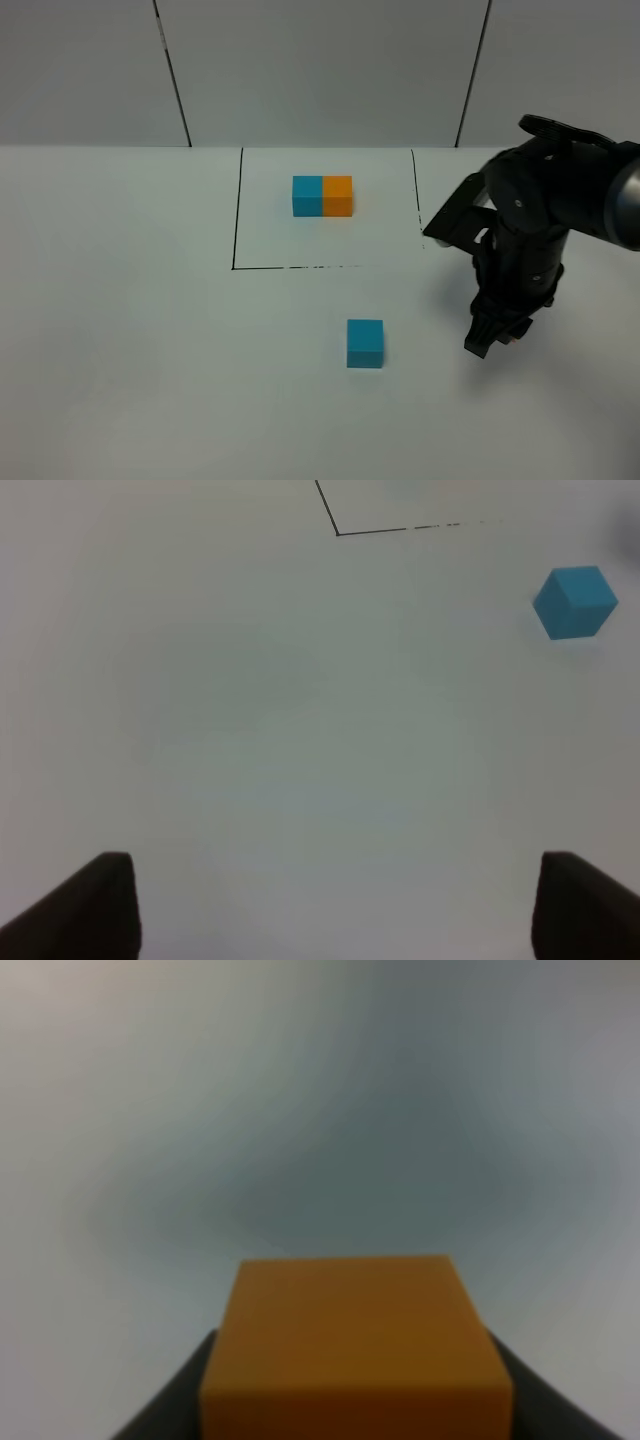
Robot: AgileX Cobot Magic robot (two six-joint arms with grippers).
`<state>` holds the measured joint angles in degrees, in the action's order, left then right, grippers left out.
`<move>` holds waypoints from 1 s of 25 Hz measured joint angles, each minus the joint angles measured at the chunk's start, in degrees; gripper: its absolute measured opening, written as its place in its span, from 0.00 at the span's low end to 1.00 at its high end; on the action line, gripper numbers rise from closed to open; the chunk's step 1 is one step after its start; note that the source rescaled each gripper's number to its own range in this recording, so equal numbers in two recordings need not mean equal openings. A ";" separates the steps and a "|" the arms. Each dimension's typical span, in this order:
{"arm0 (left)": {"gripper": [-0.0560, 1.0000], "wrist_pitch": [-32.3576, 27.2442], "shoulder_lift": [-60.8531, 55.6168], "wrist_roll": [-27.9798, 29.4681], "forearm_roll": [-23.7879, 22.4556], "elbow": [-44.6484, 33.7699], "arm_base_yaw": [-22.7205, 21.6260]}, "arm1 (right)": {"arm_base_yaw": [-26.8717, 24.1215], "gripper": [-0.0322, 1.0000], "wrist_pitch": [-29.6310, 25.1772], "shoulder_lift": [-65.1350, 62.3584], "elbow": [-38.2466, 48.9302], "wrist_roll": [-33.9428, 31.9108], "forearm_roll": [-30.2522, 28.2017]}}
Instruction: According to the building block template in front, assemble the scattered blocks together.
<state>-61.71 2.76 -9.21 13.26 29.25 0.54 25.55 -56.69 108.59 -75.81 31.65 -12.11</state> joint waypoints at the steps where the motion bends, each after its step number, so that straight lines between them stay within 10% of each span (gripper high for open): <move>1: 0.69 0.00 0.00 0.00 0.00 0.00 0.00 | 0.91 0.03 -0.13 0.00 -0.73 3.10 0.20; 25: 0.69 0.00 0.00 0.05 0.00 0.00 0.00 | 7.15 0.03 5.20 10.76 -4.19 19.34 3.75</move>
<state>-61.71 2.76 -9.15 13.26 29.25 0.54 32.70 -51.49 119.35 -80.00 50.99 -8.37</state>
